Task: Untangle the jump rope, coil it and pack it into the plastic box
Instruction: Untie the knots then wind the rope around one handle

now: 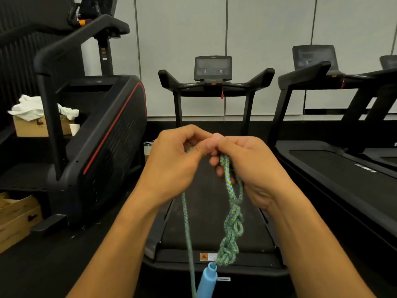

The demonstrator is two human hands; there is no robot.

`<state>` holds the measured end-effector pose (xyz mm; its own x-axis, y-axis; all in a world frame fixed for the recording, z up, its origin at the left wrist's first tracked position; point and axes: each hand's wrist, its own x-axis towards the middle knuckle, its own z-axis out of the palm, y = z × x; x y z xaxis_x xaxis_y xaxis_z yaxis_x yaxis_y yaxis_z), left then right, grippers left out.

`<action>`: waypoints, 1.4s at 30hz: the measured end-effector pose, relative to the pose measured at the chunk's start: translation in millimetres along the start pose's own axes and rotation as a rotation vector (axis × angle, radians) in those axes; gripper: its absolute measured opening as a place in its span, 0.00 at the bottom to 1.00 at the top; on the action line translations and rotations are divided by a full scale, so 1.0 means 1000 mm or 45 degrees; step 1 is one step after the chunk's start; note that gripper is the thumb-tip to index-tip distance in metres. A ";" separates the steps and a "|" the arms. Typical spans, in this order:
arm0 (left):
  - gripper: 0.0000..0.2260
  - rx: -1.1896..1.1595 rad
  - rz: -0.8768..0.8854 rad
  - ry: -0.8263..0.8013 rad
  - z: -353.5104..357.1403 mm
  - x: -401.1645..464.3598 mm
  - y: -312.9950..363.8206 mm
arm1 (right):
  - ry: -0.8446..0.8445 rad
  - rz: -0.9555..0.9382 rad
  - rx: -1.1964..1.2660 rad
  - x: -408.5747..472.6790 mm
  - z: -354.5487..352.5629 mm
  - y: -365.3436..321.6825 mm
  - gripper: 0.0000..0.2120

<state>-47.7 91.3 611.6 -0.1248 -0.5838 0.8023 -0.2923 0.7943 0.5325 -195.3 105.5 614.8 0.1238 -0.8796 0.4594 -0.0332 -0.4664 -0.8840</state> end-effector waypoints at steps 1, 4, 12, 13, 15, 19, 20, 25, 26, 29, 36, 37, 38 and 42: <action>0.03 0.051 -0.002 0.041 -0.003 0.000 0.001 | -0.031 0.021 -0.002 0.001 -0.002 0.002 0.19; 0.02 0.317 0.003 0.301 -0.017 0.001 -0.007 | -0.154 0.111 0.060 0.003 -0.008 0.004 0.19; 0.12 0.423 -0.236 0.809 -0.051 0.003 -0.021 | -0.303 0.158 0.248 0.002 -0.009 0.000 0.17; 0.11 0.447 -0.270 0.726 -0.051 0.002 -0.020 | -0.294 0.158 0.258 0.002 -0.008 0.000 0.16; 0.06 0.451 -0.280 0.444 -0.044 0.001 -0.016 | -0.261 0.156 0.262 0.004 -0.006 0.001 0.17; 0.10 0.011 -0.139 -0.109 -0.018 -0.006 -0.004 | -0.217 0.141 0.191 0.004 0.001 0.002 0.17; 0.09 -0.049 -0.111 -0.157 -0.013 -0.007 -0.002 | -0.200 0.135 0.178 0.003 0.003 0.002 0.17; 0.04 0.053 -0.033 -0.046 -0.013 -0.003 -0.004 | -0.194 0.146 0.138 0.001 0.002 0.003 0.17; 0.04 0.139 -0.015 0.011 -0.017 -0.003 -0.005 | -0.209 0.157 0.132 0.000 0.000 0.002 0.17; 0.05 0.384 -0.038 0.358 -0.037 -0.001 -0.007 | -0.212 0.164 0.123 -0.001 -0.010 -0.002 0.18; 0.06 0.222 -0.143 0.500 -0.042 0.001 -0.012 | -0.134 0.068 0.218 0.000 -0.008 -0.007 0.17; 0.05 0.131 -0.152 0.419 -0.040 0.000 -0.009 | -0.085 0.050 0.209 0.000 -0.007 -0.008 0.17; 0.05 0.060 -0.160 0.318 -0.036 -0.001 -0.005 | -0.042 0.031 0.180 0.000 -0.005 -0.009 0.17; 0.10 -0.095 -0.107 -0.029 -0.017 -0.006 0.005 | -0.038 -0.024 0.061 -0.004 0.006 -0.007 0.16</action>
<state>-32.0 101.3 614.3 -0.1247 -0.6522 0.7477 -0.2313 0.7520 0.6173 -189.2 112.5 618.8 0.1538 -0.8670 0.4740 0.0171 -0.4772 -0.8786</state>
